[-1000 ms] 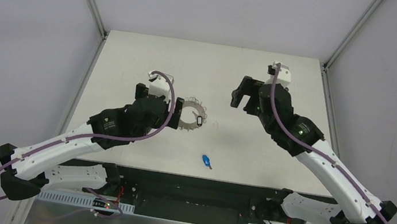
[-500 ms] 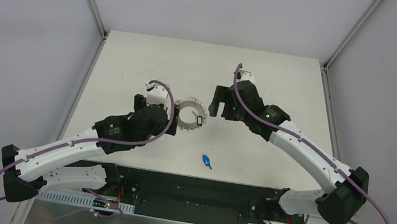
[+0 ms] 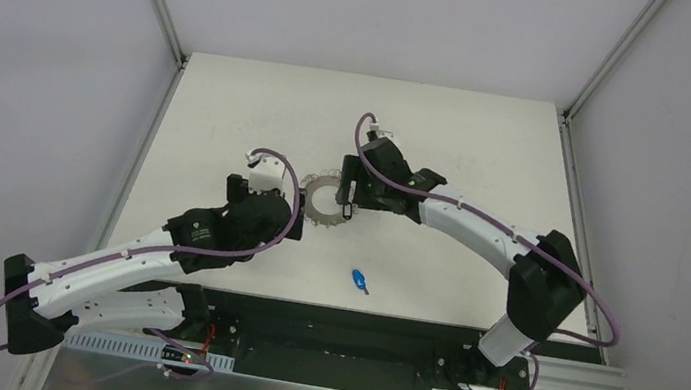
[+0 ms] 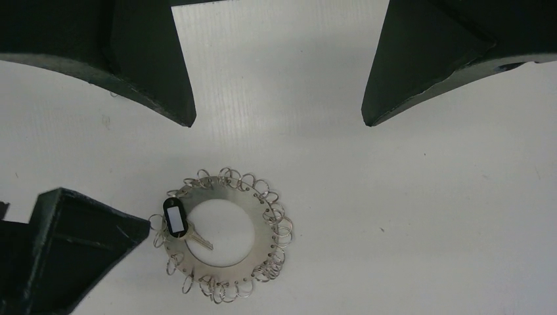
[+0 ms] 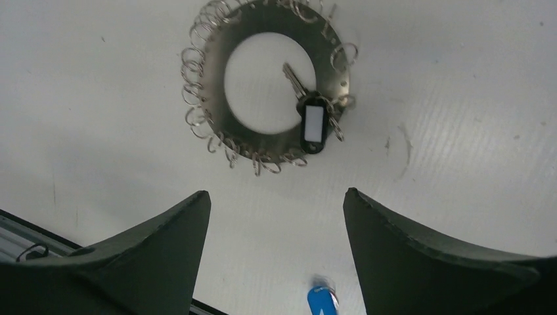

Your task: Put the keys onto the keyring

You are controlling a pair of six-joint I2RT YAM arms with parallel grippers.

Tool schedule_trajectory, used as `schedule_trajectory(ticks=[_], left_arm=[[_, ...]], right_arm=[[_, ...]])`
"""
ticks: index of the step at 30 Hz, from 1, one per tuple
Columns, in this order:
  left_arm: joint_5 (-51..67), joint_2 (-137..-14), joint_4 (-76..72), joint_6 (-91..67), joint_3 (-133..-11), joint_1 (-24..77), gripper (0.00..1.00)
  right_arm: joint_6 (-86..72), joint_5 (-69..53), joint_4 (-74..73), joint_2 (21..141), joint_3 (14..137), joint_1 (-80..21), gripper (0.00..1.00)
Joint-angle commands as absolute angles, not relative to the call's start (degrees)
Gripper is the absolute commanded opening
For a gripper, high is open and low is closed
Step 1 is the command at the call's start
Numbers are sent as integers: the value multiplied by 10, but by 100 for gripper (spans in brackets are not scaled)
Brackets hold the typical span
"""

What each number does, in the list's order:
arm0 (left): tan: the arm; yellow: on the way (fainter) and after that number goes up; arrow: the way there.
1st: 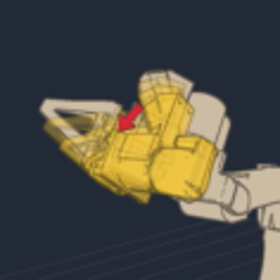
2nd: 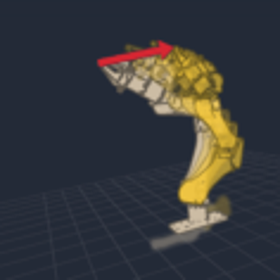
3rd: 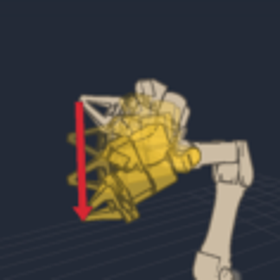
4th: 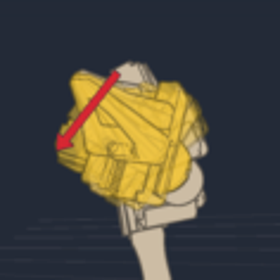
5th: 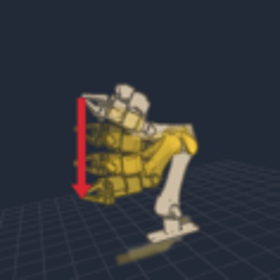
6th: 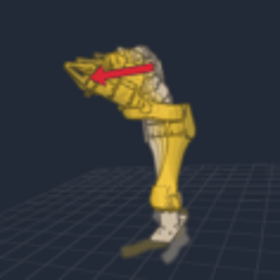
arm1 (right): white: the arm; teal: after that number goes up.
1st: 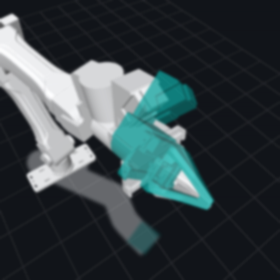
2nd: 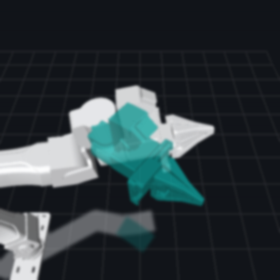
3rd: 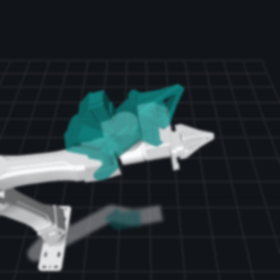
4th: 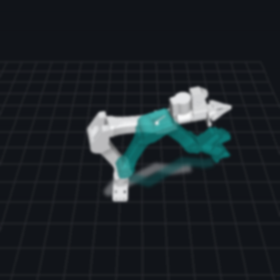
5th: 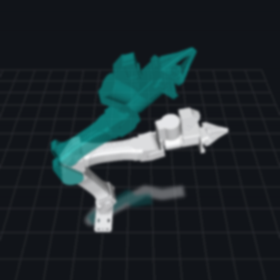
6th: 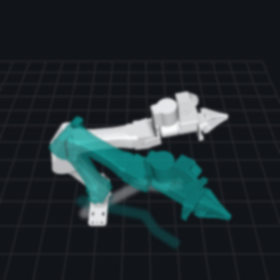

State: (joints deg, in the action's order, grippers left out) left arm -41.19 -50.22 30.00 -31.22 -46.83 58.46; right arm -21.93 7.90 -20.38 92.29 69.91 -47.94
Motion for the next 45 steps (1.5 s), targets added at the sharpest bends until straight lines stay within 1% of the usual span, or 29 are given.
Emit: schedule_trajectory(ticks=[1,7,11,17,18,19,25,32,35,38,45], left_arm=[[-433,-478,310,-331,-461,585,99],[-430,-447,312,-346,-433,584,99],[-434,-435,312,-347,-422,585,99],[-438,-424,312,-347,-417,585,99],[-438,-422,312,-346,-418,585,99],[-437,-422,312,-346,-418,585,99],[-432,-420,312,-347,-415,585,99],[-428,-421,312,-344,-417,584,99],[-428,-422,312,-344,-417,585,99],[-429,-424,312,-343,-418,585,99],[-428,-431,312,-342,-420,585,99]], right_arm=[[-227,64,-195,973,803,-482,75],[-280,7,-188,1018,824,-497,63],[-299,11,-188,1023,806,-527,60],[-350,18,-161,1022,761,-545,50],[-359,18,-159,1023,758,-545,45],[-367,15,-157,1026,754,-546,43],[-420,26,-140,1039,735,-548,38],[-452,25,-126,1064,740,-548,29],[-463,26,-120,1072,740,-548,28],[-471,27,-116,1079,739,-547,24],[-482,36,-108,1089,729,-543,21]])
